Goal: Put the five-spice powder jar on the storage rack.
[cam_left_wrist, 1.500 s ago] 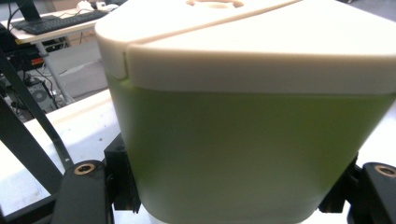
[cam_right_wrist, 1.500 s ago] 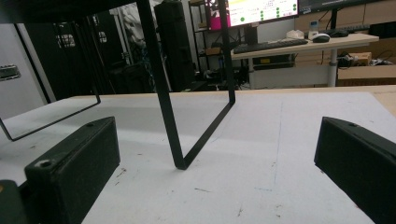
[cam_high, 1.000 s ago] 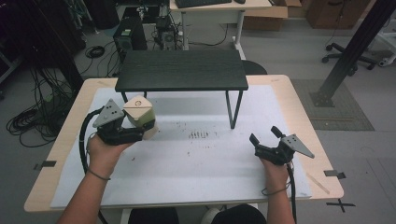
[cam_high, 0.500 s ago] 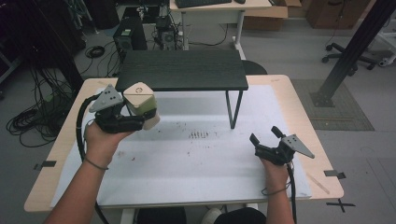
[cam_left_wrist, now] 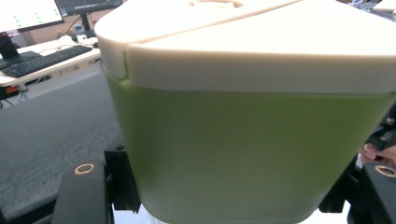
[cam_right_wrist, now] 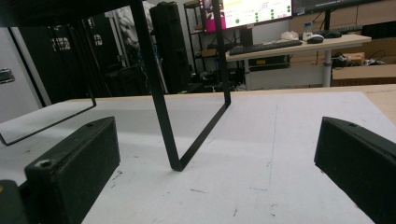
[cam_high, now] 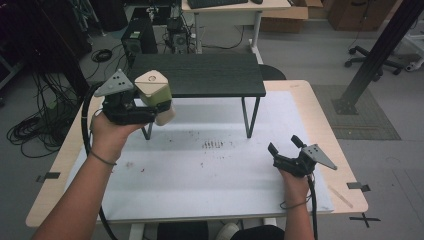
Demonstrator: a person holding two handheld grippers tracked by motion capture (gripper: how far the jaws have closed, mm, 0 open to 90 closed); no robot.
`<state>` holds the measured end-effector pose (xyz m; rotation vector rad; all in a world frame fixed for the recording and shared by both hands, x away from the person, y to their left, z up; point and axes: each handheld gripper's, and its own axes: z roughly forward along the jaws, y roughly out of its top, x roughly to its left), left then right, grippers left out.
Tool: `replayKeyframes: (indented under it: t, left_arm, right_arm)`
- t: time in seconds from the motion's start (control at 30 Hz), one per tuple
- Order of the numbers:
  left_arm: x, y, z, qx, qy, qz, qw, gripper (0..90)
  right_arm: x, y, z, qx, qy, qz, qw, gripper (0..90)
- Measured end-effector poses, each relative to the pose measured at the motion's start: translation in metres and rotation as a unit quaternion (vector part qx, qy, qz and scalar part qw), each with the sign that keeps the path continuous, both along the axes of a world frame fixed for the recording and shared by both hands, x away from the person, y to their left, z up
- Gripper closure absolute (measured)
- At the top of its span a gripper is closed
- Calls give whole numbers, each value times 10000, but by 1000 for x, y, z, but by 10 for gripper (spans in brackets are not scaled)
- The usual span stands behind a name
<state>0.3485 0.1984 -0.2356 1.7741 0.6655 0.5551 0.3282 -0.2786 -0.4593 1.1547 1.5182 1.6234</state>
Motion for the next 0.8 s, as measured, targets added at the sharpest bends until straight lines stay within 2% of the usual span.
replayKeyframes:
  t: [0.8]
  left_arm:
    - [28, -5, 40, -39, 32, -79, 10000, 293]
  right_arm:
    - [-1, -1, 0, 12, 8, -109, 9999, 0]
